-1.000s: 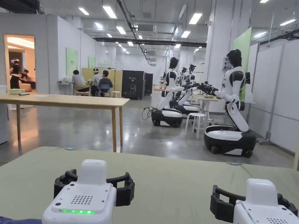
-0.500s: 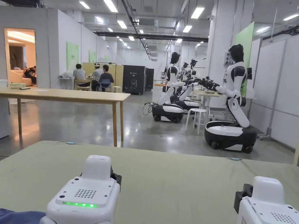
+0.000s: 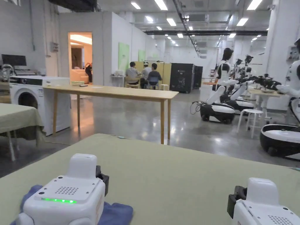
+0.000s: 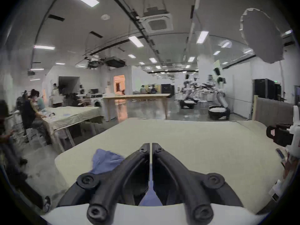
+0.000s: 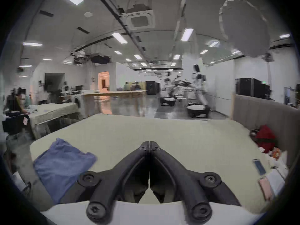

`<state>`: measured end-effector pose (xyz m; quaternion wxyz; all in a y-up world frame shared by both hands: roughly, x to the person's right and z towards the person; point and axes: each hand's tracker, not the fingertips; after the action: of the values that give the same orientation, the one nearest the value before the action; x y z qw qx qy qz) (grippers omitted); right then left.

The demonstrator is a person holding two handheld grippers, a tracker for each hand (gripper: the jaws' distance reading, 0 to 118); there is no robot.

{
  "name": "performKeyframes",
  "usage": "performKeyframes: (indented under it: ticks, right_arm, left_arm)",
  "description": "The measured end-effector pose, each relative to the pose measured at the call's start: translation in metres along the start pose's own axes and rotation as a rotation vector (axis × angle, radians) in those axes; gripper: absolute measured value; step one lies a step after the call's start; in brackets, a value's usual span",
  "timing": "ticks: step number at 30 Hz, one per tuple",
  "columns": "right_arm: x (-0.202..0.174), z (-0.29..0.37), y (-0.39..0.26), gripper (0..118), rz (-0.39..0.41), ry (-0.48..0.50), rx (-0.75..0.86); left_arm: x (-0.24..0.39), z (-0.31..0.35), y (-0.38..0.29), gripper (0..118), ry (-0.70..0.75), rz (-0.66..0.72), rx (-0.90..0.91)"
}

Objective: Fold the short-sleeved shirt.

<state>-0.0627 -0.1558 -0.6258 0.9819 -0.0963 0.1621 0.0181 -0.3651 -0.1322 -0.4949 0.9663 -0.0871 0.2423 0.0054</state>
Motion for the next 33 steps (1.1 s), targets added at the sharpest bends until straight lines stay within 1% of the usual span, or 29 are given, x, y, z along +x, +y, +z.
performKeyframes:
  ticks: [3, 5, 6, 8, 11, 16, 23, 28, 33]
  right_arm:
    - [-0.058, -0.009, 0.005, 0, 0.03, 0.133, 0.026]
    - [-0.084, -0.012, 0.008, 1, 0.017, 0.209, 0.035]
    - [-0.096, -0.012, 0.01, 0, 0.009, 0.235, 0.042]
    - [-0.115, -0.012, 0.013, 0, 0.011, 0.286, 0.047]
    - [-0.131, -0.011, 0.014, 1, 0.025, 0.314, 0.055]
    - [-0.135, -0.015, 0.01, 1, 0.044, 0.335, 0.046]
    - [-0.131, -0.027, 0.003, 1, 0.056, 0.316, 0.014]
    - [-0.123, -0.04, -0.008, 0, 0.062, 0.296, -0.015]
    - [-0.119, -0.06, -0.028, 0, 0.068, 0.275, -0.077]
  left_arm:
    - [-0.059, 0.017, -0.003, 0, 0.151, 0.001, -0.011]
    - [-0.086, 0.029, -0.005, 0, 0.23, 0.005, -0.01]
    - [-0.098, 0.035, -0.006, 0, 0.272, 0.009, -0.008]
    - [-0.118, 0.046, -0.006, 0, 0.307, 0.031, -0.012]
    - [-0.132, 0.055, -0.009, 0, 0.339, 0.047, -0.01]
    - [-0.131, 0.049, -0.011, 0, 0.328, 0.043, -0.024]
    - [-0.118, 0.021, -0.017, 0, 0.275, 0.045, -0.048]
    - [-0.109, -0.017, -0.027, 0, 0.202, 0.081, -0.104]
    - [-0.094, -0.083, -0.054, 0, 0.095, 0.104, -0.256]
